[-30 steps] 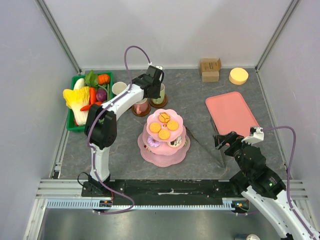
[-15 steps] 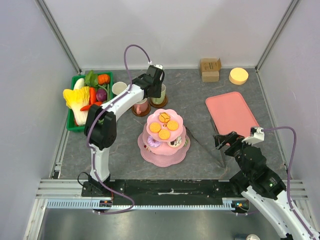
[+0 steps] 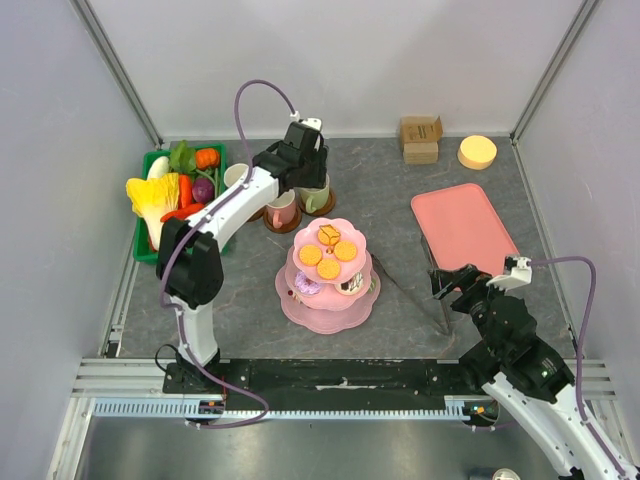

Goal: Serve the afternoon tea

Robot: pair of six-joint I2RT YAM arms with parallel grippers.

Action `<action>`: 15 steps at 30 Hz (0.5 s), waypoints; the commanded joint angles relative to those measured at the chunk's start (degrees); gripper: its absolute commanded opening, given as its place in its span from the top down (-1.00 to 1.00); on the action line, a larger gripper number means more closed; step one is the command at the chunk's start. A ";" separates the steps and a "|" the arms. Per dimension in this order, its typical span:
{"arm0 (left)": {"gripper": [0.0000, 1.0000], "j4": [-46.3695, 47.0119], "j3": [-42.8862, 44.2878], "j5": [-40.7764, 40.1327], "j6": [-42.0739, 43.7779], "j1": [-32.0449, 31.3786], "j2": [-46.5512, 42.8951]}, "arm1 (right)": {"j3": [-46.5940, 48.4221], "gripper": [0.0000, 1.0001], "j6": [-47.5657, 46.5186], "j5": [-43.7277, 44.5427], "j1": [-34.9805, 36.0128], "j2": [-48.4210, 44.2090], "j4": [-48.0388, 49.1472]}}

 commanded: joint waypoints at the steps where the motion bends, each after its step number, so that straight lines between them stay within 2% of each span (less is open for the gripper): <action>1: -0.41 -0.61 0.65 2.06 -2.33 -0.22 -5.79 | 1.94 -0.96 -0.45 -0.12 0.07 -1.20 1.30; 6: -0.81 -3.25 0.47 2.06 -4.09 -0.39 -12.37 | 1.86 -0.96 -0.71 -0.04 0.07 -1.11 1.82; 12: -0.92 -9.56 -2.07 0.58 -7.42 -0.30 -27.30 | 1.94 -0.96 -0.98 -1.27 0.07 0.03 2.00; 15: -0.93 -13.61 -8.55 -2.41 -12.42 -0.31 -37.84 | 2.21 -0.96 -1.15 -1.27 0.07 0.64 2.09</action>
